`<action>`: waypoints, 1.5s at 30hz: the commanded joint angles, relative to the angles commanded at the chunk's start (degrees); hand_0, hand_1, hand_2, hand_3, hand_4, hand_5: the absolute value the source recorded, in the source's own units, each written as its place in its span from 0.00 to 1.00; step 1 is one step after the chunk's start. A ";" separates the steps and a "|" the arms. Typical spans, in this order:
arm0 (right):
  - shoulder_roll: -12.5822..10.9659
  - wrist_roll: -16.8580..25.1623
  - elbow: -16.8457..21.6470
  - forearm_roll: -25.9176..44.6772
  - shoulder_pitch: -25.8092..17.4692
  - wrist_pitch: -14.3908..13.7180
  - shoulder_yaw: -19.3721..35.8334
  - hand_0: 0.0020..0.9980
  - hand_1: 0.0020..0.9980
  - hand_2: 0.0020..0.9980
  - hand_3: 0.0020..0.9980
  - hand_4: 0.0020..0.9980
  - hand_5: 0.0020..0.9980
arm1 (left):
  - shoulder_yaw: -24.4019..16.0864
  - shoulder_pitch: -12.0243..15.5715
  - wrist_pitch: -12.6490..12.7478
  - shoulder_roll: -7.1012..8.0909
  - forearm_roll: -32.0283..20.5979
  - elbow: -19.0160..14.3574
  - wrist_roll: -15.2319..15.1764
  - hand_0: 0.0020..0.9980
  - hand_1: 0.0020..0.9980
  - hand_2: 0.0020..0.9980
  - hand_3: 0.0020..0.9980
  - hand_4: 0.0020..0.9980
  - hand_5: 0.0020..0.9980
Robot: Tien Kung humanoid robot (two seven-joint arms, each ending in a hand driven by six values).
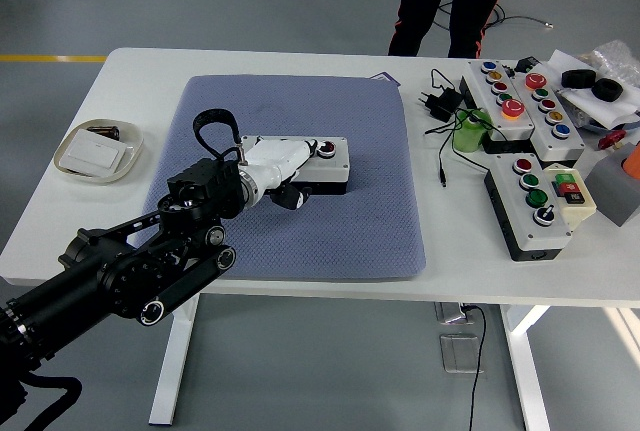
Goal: Pick up the button,place it on the desk,press the button,press the button
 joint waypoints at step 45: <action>0.28 -0.14 0.00 -0.17 0.13 -0.01 0.42 0.65 0.51 0.55 0.59 0.27 0.37 | -36.46 11.67 15.86 7.21 -63.48 -4.03 -16.48 0.82 0.83 0.86 0.86 0.72 0.97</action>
